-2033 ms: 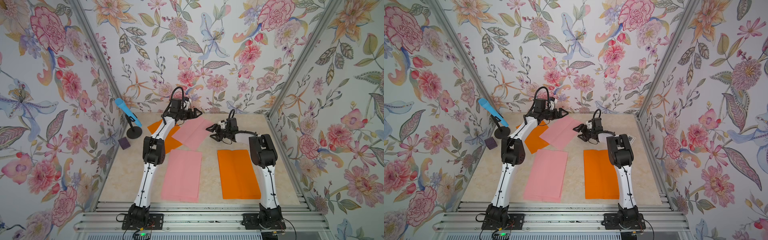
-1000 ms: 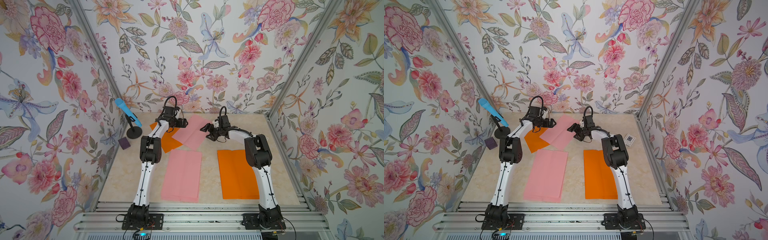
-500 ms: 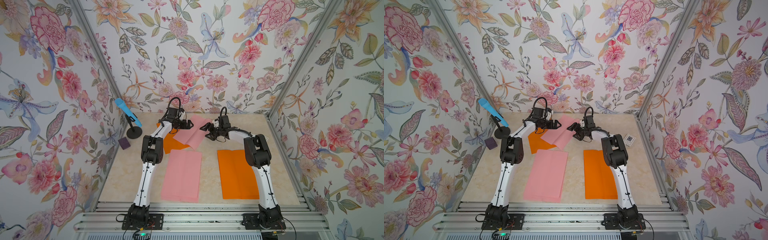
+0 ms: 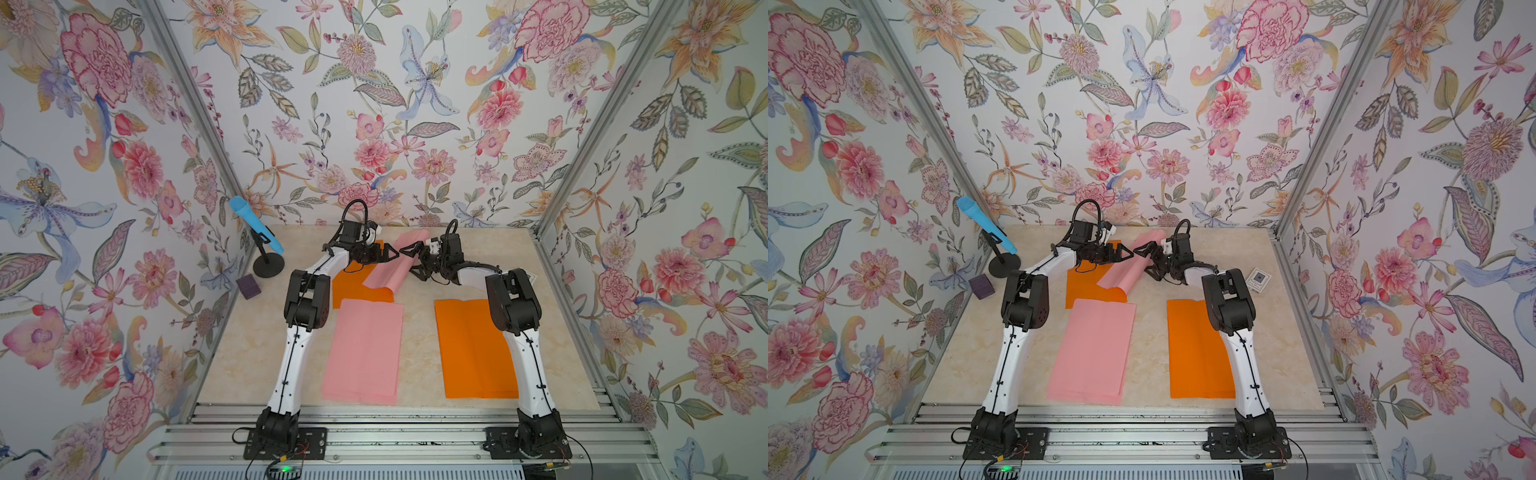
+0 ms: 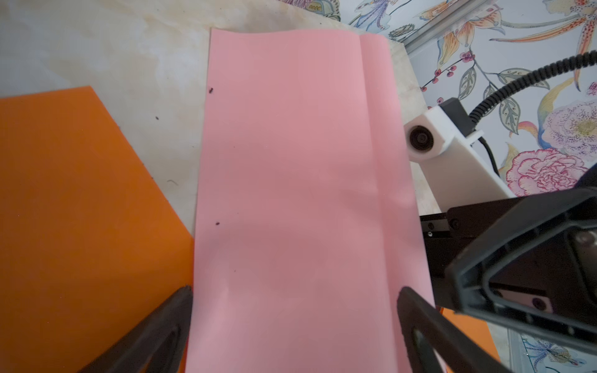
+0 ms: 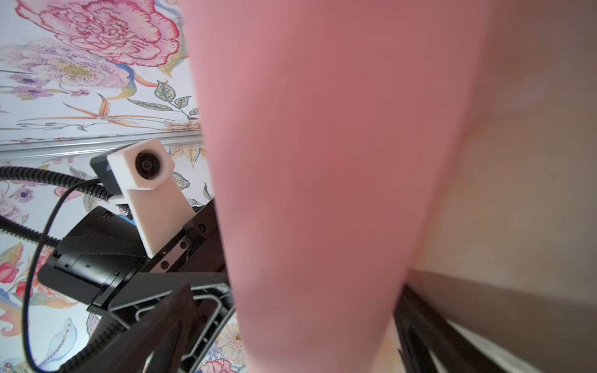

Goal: Sort the scattered colored papers by color
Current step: Pick up the colored paper.

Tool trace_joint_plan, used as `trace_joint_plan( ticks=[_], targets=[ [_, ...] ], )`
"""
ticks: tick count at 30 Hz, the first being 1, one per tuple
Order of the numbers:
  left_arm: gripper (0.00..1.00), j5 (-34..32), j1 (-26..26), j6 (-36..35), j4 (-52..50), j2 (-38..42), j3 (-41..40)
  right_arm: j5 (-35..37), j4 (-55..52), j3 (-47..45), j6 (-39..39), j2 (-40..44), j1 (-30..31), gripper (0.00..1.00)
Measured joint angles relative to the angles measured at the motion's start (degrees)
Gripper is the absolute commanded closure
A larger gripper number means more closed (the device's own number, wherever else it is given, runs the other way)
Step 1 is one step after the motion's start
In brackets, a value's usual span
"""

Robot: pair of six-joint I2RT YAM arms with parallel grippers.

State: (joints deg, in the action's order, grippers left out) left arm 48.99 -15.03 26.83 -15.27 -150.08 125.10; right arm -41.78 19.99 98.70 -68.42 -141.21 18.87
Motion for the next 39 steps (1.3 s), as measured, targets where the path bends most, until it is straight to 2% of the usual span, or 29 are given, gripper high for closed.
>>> trace_joint_plan(
  ticks=[7,10,15,20,24,31,38,39],
  targets=[
    [0.0,1.75,-0.11,1.6,0.9,0.0,-0.63,-0.48,6.58,-1.6,-4.57,-0.76,-0.22,0.0],
    [0.0,1.88,-0.11,1.99,1.22,0.0,-0.74,-0.46,7.3,-2.58,-4.11,-0.74,-0.31,0.13],
    [0.0,2.32,-0.11,3.23,1.92,0.0,-0.92,0.07,5.4,-5.27,-1.6,1.16,-0.87,0.25],
    [0.0,3.19,-0.11,4.11,2.29,0.0,-1.11,0.42,1.6,-5.4,1.66,2.71,-1.64,0.26],
    [0.0,3.34,-0.11,4.13,2.51,0.0,-1.22,0.52,-0.2,-5.4,3.54,3.98,-1.81,0.2],
    [0.0,3.37,-0.11,4.15,2.54,0.0,-1.25,0.94,-2.29,-6.16,6.82,7.06,-1.33,0.19],
    [0.01,3.56,-0.11,4.5,2.99,0.0,-1.33,1.11,-2.69,-7.45,8.66,9.14,-1.33,0.34],
    [0.0,3.58,-0.11,4.52,2.99,0.0,-1.33,1.14,-2.86,-7.87,8.92,9.2,-1.33,0.39]
  ],
)
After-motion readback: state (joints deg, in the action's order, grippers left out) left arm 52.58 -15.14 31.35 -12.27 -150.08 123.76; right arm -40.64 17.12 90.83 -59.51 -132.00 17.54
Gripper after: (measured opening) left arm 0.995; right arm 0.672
